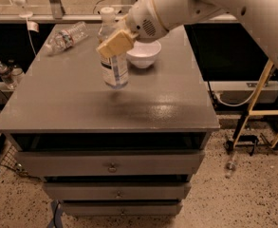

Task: Pick blue plastic bottle from white bowl and place on counter

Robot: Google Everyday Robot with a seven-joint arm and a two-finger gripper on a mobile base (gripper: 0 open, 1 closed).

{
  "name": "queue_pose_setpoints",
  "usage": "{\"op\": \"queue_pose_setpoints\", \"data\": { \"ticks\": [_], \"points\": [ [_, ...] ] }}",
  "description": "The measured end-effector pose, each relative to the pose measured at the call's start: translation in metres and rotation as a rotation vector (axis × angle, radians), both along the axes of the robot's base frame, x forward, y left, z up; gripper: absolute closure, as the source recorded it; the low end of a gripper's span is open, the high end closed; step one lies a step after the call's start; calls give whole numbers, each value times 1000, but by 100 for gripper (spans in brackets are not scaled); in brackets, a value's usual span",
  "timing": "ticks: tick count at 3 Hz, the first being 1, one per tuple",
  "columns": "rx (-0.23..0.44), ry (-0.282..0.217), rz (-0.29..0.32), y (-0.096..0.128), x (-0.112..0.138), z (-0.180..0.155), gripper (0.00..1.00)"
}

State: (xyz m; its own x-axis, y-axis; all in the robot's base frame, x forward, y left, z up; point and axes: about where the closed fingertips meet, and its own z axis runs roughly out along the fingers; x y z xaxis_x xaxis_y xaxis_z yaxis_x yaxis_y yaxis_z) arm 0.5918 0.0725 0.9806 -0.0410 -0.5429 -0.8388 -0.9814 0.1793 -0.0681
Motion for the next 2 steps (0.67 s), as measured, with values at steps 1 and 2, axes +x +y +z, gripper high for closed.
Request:
{"op": "queue_pose_setpoints", "data": {
  "ticks": [1, 2],
  "points": [
    [4, 10, -11, 5, -1, -14, 100],
    [10, 4, -39, 7, 0, -27, 100]
  ]
}}
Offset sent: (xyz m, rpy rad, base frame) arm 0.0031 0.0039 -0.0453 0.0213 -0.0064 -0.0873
